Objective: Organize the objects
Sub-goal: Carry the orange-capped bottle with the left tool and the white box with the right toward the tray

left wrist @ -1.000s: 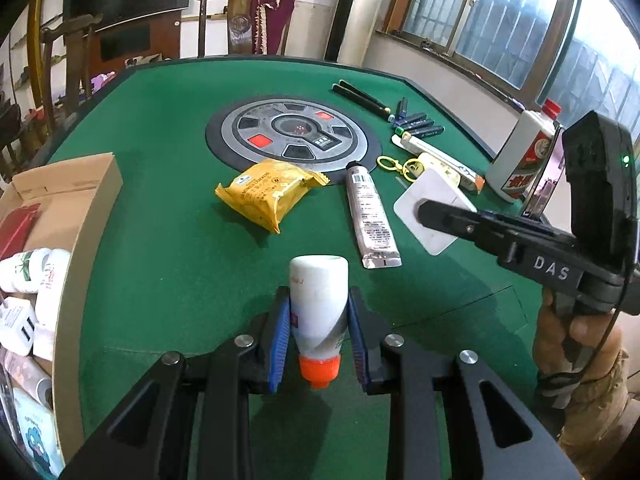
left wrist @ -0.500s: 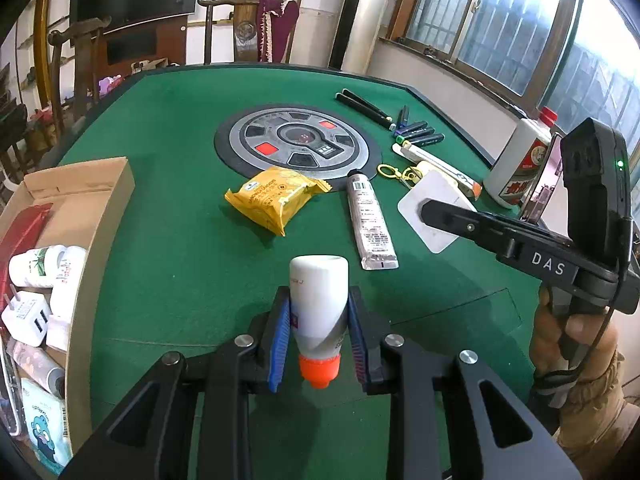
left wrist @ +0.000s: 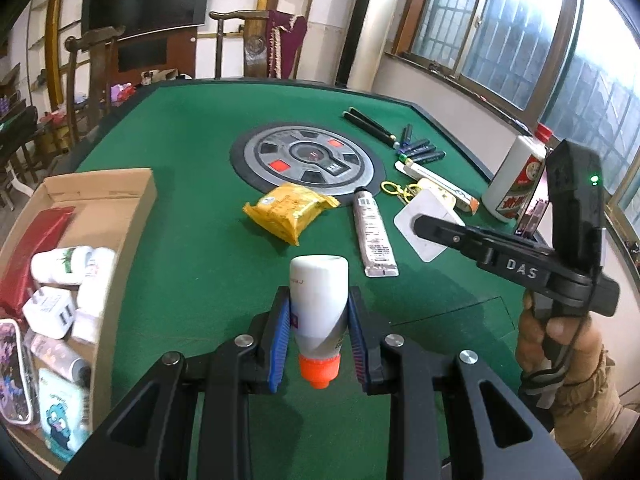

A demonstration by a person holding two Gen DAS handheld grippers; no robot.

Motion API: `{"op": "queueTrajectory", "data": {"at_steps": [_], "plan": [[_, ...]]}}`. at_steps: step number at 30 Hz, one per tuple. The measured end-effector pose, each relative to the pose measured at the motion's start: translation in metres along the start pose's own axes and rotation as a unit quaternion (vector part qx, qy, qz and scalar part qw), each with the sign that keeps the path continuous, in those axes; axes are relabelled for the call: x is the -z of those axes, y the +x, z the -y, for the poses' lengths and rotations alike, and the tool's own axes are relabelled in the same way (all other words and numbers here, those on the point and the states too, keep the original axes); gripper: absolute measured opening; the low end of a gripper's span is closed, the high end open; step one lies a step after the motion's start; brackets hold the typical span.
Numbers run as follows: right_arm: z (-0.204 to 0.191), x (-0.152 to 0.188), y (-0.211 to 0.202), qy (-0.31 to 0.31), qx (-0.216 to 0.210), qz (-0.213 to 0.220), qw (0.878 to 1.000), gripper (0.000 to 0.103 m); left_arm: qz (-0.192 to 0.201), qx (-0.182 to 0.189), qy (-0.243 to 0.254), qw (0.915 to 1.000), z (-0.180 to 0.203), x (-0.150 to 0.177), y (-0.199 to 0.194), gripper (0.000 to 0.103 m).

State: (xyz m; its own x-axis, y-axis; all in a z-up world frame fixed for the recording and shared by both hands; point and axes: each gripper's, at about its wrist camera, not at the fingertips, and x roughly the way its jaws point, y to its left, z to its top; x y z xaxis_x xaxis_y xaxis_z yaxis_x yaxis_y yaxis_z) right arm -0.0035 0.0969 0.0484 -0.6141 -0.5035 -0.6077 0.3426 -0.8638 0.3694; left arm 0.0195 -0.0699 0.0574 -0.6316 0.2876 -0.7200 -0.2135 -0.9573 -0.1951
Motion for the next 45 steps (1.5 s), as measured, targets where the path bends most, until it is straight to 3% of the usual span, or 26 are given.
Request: {"op": "queueTrajectory", "data": {"at_steps": [12,31,45], "plan": [[-0.043,0.009,0.021,-0.022,-0.048,-0.019,0.998,0.024,0.024,-0.05,-0.011,0.9984,-0.019,0.008,-0.023,0.027],[-0.047,0.019,0.029,-0.032,-0.049,-0.03,0.998,0.024,0.054,-0.111,-0.03,0.9918,-0.054,0.025,-0.061,0.027],[-0.065,0.021,0.037,-0.049,-0.057,-0.046,0.996,0.024,0.096,-0.187,-0.107,0.9719,-0.134,0.044,-0.138,0.027]]}}
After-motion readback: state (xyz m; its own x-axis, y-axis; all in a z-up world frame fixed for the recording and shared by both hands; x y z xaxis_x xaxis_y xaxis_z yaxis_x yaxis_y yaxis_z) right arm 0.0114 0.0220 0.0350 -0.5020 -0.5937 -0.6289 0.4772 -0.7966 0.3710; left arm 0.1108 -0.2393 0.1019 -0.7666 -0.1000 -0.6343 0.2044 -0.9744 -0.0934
